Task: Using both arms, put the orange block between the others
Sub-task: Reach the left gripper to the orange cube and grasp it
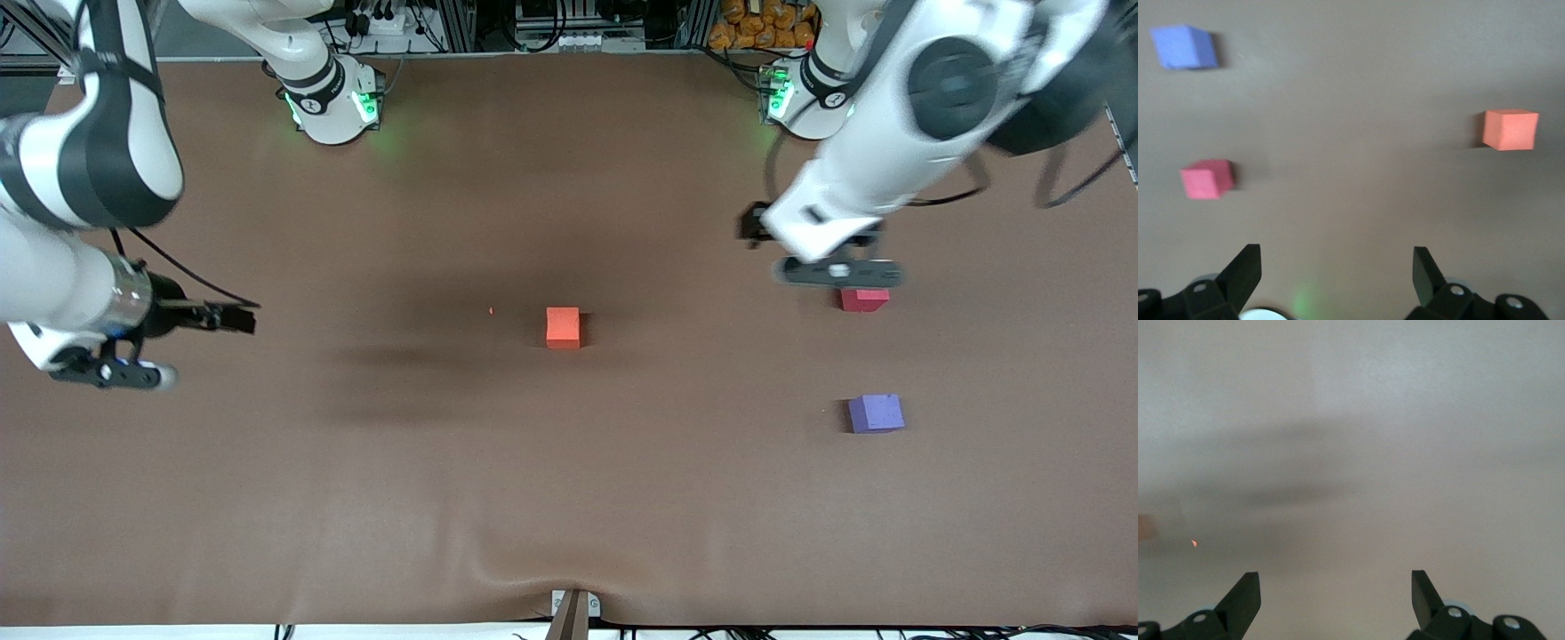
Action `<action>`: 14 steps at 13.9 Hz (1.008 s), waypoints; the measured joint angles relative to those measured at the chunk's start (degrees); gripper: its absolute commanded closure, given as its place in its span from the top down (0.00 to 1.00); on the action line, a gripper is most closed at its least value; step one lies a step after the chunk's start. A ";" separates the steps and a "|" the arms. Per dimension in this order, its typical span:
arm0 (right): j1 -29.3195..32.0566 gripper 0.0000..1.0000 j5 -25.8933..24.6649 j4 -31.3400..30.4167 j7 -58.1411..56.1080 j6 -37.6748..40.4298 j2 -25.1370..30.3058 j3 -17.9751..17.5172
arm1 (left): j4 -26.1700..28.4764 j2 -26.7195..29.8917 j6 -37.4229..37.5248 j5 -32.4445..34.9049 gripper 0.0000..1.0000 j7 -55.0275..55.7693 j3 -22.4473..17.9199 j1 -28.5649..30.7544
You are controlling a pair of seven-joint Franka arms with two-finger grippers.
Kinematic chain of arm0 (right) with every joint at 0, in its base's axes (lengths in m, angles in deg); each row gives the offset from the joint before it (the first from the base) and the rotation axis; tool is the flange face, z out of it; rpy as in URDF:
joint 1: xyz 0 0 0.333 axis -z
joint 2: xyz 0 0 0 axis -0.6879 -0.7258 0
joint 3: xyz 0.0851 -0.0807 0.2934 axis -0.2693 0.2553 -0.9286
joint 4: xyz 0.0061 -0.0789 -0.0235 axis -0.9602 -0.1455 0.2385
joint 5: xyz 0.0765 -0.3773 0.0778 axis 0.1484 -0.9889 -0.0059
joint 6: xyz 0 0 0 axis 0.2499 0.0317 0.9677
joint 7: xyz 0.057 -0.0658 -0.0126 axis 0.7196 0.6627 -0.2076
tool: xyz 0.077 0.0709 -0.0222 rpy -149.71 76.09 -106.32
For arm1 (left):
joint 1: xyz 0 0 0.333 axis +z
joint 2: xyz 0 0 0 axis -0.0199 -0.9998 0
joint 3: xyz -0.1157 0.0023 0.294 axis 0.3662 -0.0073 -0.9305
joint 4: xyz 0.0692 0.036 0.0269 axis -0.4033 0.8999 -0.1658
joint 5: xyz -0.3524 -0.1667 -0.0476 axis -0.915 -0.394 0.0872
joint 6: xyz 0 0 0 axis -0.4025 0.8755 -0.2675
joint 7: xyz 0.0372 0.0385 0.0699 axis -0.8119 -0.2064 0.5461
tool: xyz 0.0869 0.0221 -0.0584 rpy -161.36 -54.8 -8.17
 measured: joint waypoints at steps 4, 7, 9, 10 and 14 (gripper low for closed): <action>-0.02 1.00 -1.72 -4.82 -3.69 -0.03 7.33 -0.59 | -3.07 -8.17 -7.14 -0.01 1.00 10.70 0.05 -8.43; 1.15 1.00 -2.31 -5.45 -6.53 0.24 10.12 -0.44 | -5.53 -14.63 -14.39 -0.01 1.00 15.09 -0.09 -13.29; 2.04 1.00 -2.30 -5.46 -6.62 1.45 11.67 -0.40 | -6.32 -17.31 -17.42 -0.01 1.00 16.30 -0.14 -14.70; 2.39 1.00 -2.28 -5.46 -6.60 2.22 12.41 -0.40 | -6.53 -18.33 -18.41 -0.01 1.00 16.69 -0.20 -15.31; 3.91 1.00 -1.86 -5.46 -6.55 4.48 14.84 -0.39 | -6.72 -22.97 -25.62 -0.01 1.00 18.89 -4.44 -21.68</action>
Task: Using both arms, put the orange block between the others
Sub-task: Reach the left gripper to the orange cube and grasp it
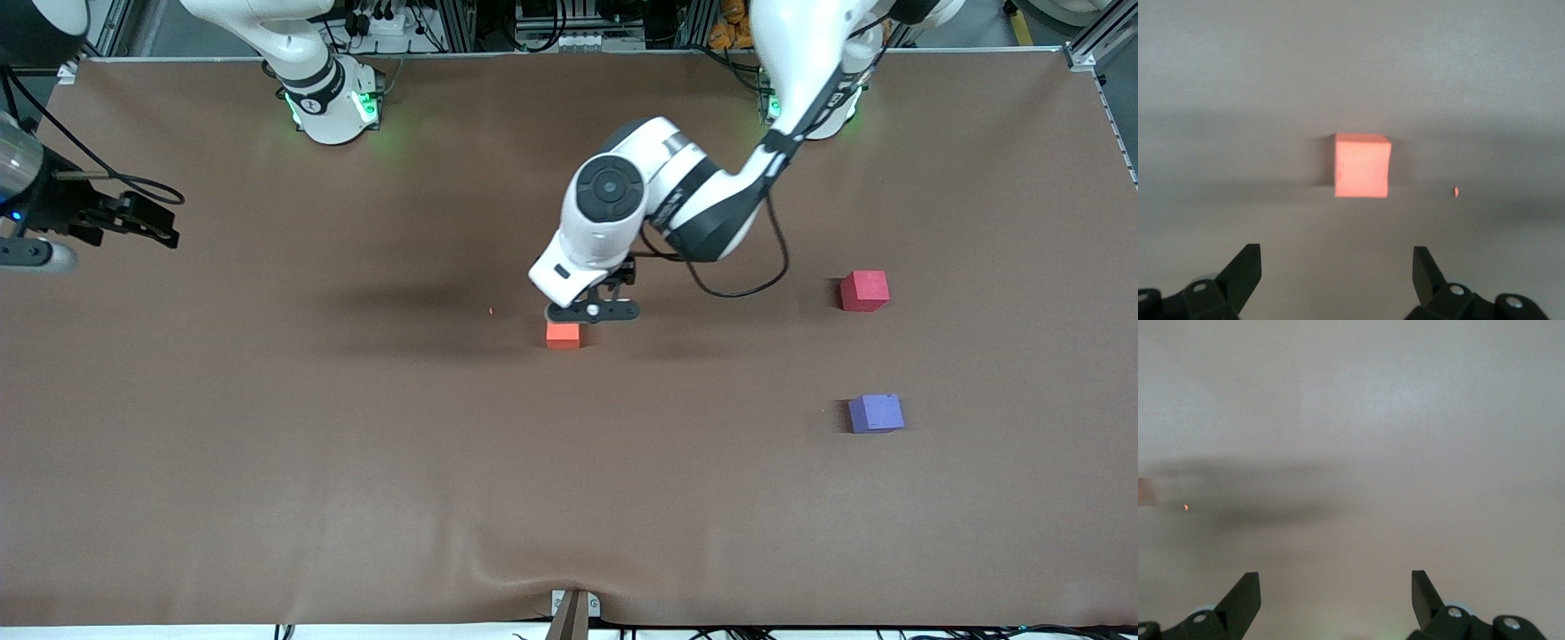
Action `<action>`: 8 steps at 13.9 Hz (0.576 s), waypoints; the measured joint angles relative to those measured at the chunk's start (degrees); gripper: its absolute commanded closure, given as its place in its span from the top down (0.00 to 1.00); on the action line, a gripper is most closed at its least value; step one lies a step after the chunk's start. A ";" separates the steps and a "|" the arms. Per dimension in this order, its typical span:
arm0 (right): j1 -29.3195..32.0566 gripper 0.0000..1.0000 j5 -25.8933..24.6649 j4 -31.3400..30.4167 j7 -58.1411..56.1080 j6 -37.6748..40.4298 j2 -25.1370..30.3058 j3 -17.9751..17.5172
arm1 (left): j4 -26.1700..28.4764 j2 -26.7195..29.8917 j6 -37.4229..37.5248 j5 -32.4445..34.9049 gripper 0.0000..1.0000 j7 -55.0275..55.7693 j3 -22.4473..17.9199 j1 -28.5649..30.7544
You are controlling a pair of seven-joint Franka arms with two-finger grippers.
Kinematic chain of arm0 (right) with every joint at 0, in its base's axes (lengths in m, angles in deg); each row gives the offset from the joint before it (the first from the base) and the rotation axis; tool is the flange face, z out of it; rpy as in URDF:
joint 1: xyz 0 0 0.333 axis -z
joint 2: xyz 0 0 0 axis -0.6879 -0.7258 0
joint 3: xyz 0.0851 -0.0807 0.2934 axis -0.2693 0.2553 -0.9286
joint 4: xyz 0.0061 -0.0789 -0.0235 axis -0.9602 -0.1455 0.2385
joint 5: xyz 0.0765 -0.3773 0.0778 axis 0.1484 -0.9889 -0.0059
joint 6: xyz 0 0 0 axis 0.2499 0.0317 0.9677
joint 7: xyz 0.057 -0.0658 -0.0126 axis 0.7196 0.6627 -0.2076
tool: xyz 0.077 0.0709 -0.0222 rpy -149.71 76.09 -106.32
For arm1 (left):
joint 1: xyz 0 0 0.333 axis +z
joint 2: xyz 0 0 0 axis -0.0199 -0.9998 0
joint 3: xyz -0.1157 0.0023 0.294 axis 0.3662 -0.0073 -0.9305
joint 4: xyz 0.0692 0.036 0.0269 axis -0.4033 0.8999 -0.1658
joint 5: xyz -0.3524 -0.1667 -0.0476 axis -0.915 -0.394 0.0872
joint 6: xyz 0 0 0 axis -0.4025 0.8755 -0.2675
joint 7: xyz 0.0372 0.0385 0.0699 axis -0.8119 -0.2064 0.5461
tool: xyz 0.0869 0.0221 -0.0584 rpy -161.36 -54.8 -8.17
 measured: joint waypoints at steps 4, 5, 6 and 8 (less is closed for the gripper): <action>2.02 1.00 1.47 0.01 0.60 0.76 0.50 0.04 | -0.17 -4.63 -3.51 0.00 1.00 0.67 -7.16 -8.08; 2.51 1.00 3.29 0.01 1.71 1.11 0.51 0.07 | -0.25 -5.47 -3.92 0.00 1.00 0.67 -7.42 -8.59; 2.98 1.00 4.52 0.01 2.56 1.35 0.51 0.07 | -0.30 -6.12 -4.42 0.00 1.00 0.67 -7.51 -8.71; 3.46 1.00 5.12 0.01 2.95 1.42 0.51 0.08 | -0.39 -6.92 -5.30 0.00 1.00 0.43 -7.74 -8.65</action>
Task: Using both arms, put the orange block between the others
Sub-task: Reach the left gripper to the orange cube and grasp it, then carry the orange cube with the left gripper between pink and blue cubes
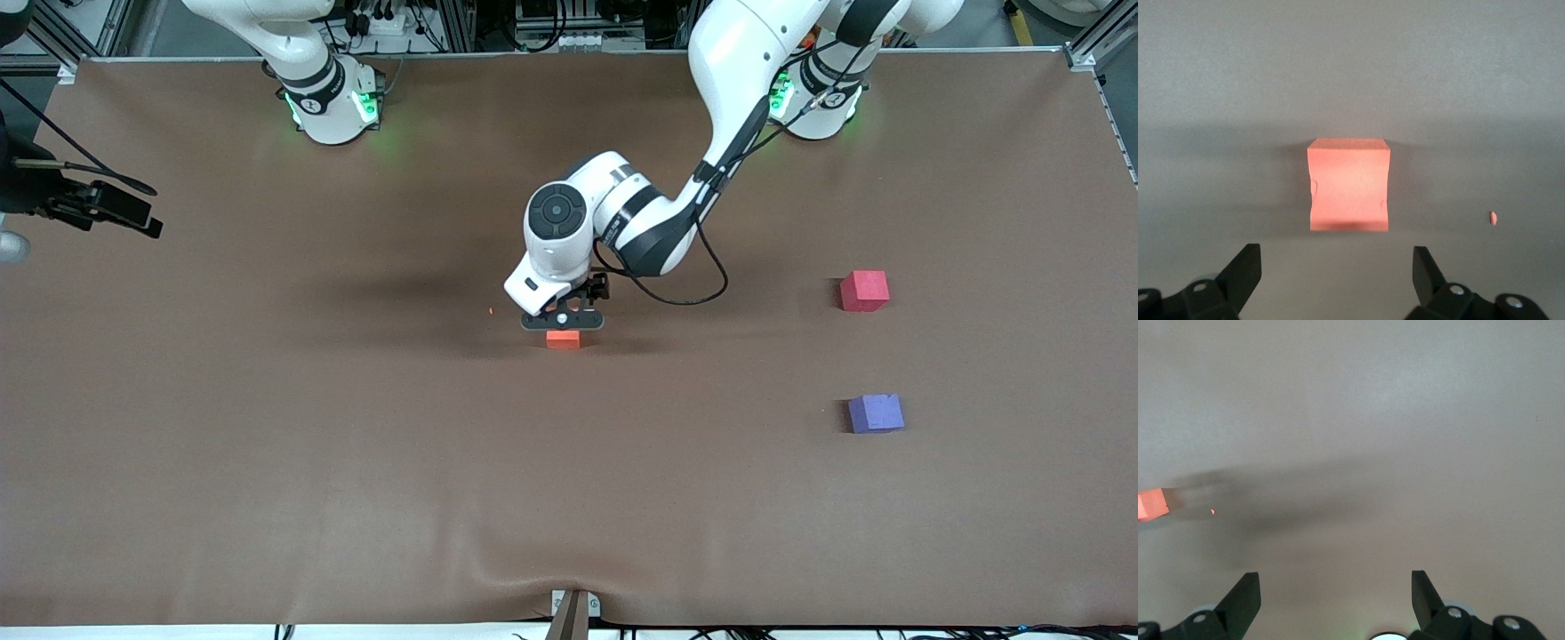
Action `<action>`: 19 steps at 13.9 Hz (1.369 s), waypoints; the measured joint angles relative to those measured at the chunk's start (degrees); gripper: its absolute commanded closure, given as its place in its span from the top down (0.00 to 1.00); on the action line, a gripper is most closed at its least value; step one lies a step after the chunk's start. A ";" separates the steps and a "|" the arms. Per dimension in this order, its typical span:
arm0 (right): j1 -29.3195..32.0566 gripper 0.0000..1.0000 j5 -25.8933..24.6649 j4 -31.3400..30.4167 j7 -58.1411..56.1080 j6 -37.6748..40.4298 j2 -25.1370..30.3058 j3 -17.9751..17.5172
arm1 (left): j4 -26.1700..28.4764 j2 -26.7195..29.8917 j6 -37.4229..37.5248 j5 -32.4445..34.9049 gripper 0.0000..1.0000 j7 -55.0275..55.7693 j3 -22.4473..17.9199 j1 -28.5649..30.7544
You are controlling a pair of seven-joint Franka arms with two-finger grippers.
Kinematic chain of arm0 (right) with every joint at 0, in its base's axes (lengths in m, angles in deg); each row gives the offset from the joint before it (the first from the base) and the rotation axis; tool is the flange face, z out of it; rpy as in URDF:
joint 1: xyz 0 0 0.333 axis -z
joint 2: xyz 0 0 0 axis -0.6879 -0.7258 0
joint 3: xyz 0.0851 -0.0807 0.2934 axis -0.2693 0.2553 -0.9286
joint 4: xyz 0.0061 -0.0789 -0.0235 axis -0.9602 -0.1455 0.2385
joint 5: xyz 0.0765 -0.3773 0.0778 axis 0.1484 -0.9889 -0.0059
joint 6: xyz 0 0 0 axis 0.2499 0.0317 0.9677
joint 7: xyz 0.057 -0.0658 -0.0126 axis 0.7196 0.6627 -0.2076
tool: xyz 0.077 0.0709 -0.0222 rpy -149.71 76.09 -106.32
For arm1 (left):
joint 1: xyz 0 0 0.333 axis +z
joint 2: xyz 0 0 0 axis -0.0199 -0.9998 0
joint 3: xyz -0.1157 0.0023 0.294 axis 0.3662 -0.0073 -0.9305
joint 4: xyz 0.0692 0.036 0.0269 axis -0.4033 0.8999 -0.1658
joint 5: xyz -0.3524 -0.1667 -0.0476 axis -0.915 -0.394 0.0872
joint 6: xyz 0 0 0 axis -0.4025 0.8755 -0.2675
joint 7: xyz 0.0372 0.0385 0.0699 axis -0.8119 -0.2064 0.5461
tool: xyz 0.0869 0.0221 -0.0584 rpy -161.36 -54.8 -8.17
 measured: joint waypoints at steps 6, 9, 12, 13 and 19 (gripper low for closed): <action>0.01 1.00 -3.57 0.09 -2.72 -0.22 0.03 -0.65 | -0.03 -2.66 -5.11 0.00 0.99 -0.23 -0.42 0.03; 0.01 1.00 -3.70 0.12 -3.06 -0.26 0.32 -0.71 | -0.05 -4.65 -7.86 0.00 0.93 -0.22 -1.55 0.02; 0.00 1.00 -3.72 0.12 -3.11 -0.48 0.40 -0.88 | -0.06 -6.31 -8.62 0.00 0.71 -0.22 -2.17 0.05; -0.01 1.00 -3.72 0.12 -3.11 -0.48 0.40 -0.97 | -0.07 -6.60 -8.72 0.00 0.61 -0.16 -2.17 0.03; -0.68 1.00 -3.74 0.10 -3.20 -0.49 0.40 -1.16 | -0.72 -6.68 -8.77 0.09 0.00 0.31 -2.18 0.01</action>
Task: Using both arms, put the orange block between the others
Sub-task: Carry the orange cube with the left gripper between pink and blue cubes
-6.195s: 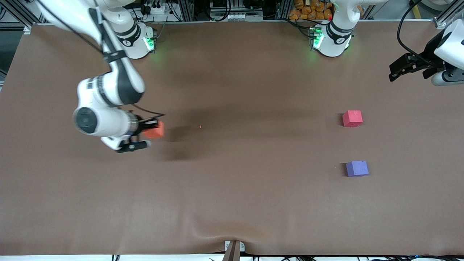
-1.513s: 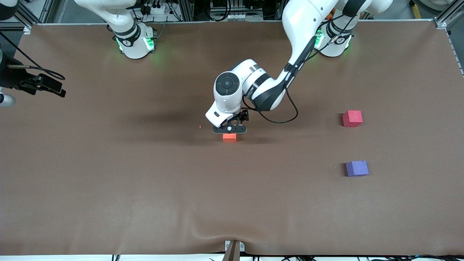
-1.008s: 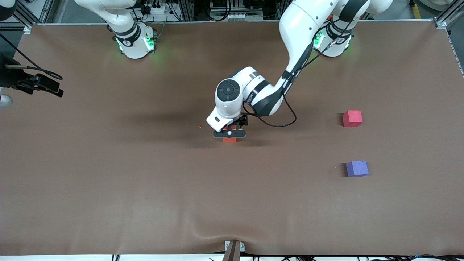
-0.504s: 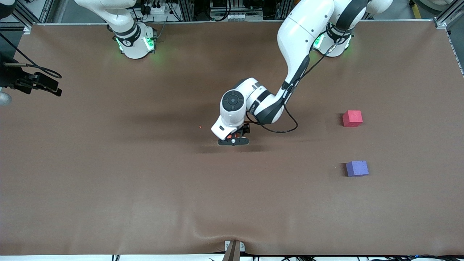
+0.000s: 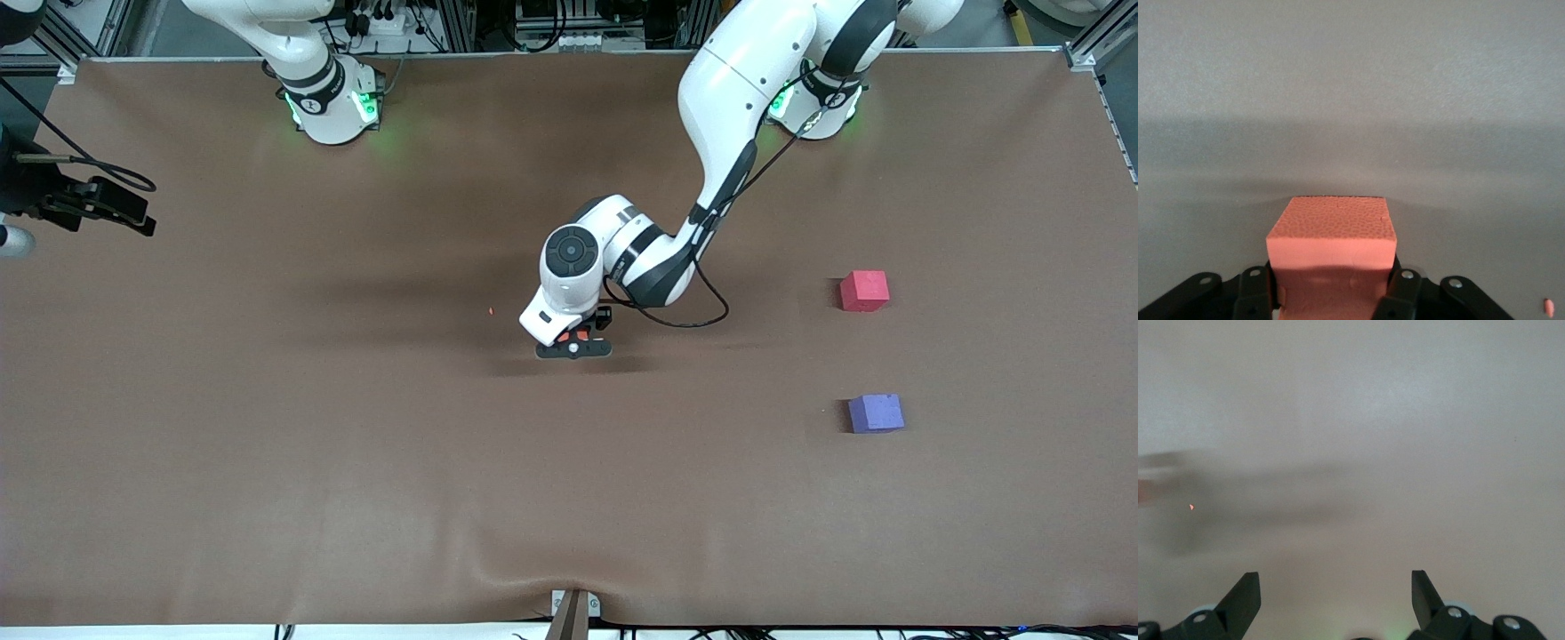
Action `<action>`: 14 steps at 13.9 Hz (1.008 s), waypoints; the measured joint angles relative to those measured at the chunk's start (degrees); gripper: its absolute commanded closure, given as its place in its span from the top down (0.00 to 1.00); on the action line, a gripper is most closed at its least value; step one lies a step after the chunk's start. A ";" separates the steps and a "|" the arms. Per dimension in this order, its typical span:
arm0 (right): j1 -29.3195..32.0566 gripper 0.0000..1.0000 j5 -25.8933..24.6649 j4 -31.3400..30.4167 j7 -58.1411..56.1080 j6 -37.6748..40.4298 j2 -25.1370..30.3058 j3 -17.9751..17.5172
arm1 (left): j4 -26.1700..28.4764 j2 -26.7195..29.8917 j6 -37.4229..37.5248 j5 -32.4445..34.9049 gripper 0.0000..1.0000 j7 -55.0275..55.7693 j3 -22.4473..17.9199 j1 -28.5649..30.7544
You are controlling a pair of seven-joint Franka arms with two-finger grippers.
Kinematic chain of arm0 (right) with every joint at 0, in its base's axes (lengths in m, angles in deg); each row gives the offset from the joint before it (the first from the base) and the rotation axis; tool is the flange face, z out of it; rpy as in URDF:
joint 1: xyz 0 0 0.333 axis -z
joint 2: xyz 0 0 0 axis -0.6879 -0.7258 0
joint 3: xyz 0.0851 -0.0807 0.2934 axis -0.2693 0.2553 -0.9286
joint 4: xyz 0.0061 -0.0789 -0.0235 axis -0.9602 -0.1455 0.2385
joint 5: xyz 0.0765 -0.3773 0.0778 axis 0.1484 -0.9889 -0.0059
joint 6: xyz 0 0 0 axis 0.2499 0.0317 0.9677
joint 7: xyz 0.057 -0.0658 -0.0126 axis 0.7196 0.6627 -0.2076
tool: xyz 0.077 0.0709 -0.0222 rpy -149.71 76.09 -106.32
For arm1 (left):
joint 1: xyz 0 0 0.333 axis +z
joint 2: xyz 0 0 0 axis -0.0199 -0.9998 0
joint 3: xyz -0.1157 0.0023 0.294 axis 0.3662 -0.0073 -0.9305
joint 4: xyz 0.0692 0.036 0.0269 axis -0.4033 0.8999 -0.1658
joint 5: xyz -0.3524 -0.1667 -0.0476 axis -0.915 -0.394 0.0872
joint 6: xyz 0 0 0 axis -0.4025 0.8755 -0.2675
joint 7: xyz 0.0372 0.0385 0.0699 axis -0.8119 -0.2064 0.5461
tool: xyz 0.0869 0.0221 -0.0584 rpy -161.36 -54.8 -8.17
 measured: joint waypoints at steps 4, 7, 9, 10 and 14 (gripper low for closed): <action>-0.21 1.00 -0.01 -0.05 0.00 0.00 0.00 -0.11 | -1.68 4.49 6.98 0.37 0.00 -0.19 -0.78 3.08; -0.22 1.00 -0.03 -0.08 0.00 0.00 0.00 -0.13 | -0.89 12.98 17.08 0.48 0.00 -5.68 -0.88 9.76; -0.22 1.00 -0.03 -0.09 0.00 0.00 0.00 -0.15 | 3.04 18.36 20.14 0.53 0.00 -11.12 -0.94 14.62; -0.22 1.00 -0.04 -0.11 0.00 0.00 -0.01 -0.15 | 5.70 20.53 20.40 0.55 0.00 -14.52 -0.95 17.17; -0.23 1.00 -0.04 -0.42 0.00 0.89 -0.02 -0.18 | 15.29 26.51 20.35 0.56 0.00 -28.14 -0.94 27.45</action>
